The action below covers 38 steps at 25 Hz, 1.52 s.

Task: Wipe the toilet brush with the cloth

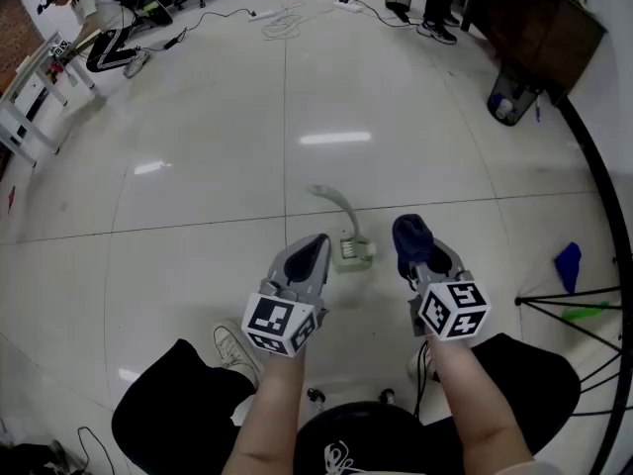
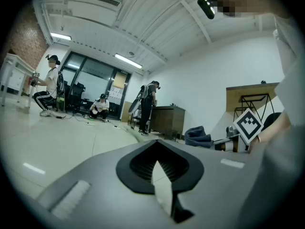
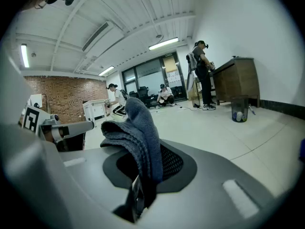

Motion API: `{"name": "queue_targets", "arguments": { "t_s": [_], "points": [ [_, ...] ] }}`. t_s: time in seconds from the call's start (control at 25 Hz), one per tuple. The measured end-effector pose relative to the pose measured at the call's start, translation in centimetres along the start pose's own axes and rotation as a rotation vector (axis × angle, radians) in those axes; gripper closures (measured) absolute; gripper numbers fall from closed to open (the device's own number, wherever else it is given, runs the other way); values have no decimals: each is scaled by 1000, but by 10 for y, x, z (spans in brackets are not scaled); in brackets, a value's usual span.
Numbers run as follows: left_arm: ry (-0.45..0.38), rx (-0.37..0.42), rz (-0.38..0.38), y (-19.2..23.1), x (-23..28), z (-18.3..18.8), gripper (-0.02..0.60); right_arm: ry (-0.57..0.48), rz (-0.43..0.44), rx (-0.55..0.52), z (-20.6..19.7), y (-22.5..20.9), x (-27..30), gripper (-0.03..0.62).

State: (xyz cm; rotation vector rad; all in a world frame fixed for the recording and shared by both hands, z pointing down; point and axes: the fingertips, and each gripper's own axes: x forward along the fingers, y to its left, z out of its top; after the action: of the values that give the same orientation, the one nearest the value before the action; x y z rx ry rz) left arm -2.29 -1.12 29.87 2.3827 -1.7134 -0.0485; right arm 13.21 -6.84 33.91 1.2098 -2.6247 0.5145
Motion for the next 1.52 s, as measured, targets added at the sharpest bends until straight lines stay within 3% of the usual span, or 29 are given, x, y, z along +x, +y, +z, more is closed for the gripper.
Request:
{"name": "queue_targets", "arguments": {
  "t_s": [0.2, 0.44, 0.64, 0.8, 1.0, 1.32, 1.52],
  "points": [
    [66, -14, -15, 22, 20, -63, 575, 83, 30, 24, -63, 7, 39, 534],
    [166, -79, -49, 40, 35, -136, 575, 268, 91, 57, -166, 22, 62, 534],
    [242, -50, -130, 54, 65, -177, 575, 306, 190, 28, -212, 42, 90, 534],
    [293, -65, -176, 55, 81, -204, 575, 393, 196, 93, -247, 46, 109, 534],
    [346, -87, -123, 58, 92, -228, 575, 467, 215, 240, -275, 47, 136, 533],
    [375, -108, -114, 54, 95, -241, 575, 526, 282, 384, -291, 51, 153, 531],
    [419, -94, -106, 53, 95, -242, 575, 551, 261, 387, -291, 36, 146, 530]
  ]
}}
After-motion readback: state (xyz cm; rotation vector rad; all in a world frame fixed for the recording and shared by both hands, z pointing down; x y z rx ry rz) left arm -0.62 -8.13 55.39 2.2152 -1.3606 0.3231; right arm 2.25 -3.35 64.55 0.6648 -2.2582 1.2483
